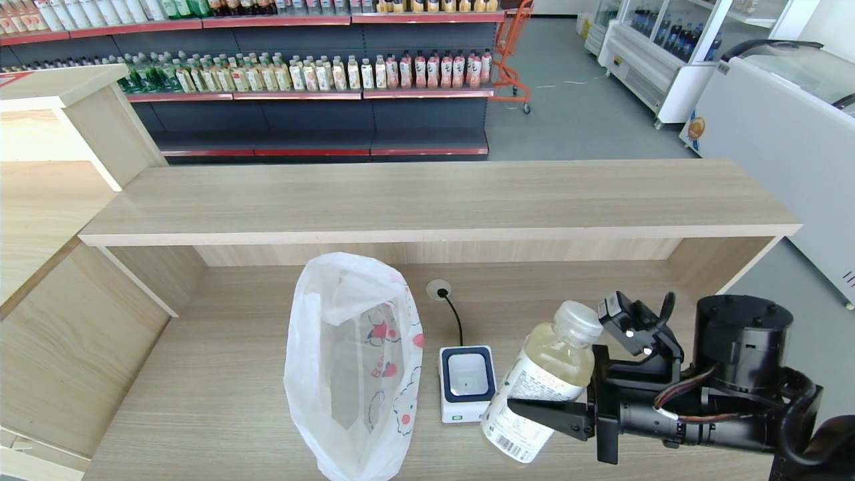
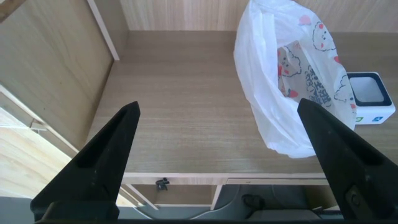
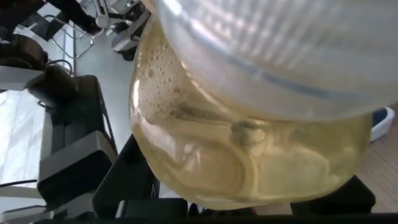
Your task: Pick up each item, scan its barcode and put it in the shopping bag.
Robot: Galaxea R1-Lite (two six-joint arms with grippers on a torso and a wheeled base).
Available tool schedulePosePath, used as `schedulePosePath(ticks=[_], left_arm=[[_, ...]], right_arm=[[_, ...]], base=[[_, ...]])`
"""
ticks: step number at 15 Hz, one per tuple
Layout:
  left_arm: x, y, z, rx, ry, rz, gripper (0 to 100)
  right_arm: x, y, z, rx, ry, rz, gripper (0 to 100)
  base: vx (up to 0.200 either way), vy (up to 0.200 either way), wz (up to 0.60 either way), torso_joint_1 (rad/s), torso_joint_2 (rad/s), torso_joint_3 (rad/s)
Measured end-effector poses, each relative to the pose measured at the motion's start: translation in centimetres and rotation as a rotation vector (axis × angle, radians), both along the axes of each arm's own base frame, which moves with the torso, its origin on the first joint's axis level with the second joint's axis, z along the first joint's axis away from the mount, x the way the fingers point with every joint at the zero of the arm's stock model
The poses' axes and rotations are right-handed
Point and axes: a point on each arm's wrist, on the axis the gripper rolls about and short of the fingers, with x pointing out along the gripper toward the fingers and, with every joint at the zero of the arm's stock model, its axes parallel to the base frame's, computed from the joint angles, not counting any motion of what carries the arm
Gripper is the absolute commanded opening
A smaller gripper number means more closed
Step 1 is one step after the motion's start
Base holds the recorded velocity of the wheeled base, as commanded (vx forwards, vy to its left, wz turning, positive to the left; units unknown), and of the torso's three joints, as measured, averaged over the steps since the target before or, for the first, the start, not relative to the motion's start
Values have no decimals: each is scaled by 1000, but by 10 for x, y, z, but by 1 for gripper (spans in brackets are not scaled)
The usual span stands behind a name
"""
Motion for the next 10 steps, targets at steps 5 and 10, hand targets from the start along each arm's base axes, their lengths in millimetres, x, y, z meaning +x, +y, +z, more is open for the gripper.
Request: schedulePosePath(ticks=[5, 10], left_arm=[[0, 0, 0, 0, 0, -1, 100], [0, 0, 0, 0, 0, 0, 100]], right_arm=[[46, -54, -17, -249, -455, -161, 0], [66, -64, -33, -362, -659, -168, 0]], base=[[0, 0, 0, 0, 0, 0], [0, 0, 0, 0, 0, 0]])
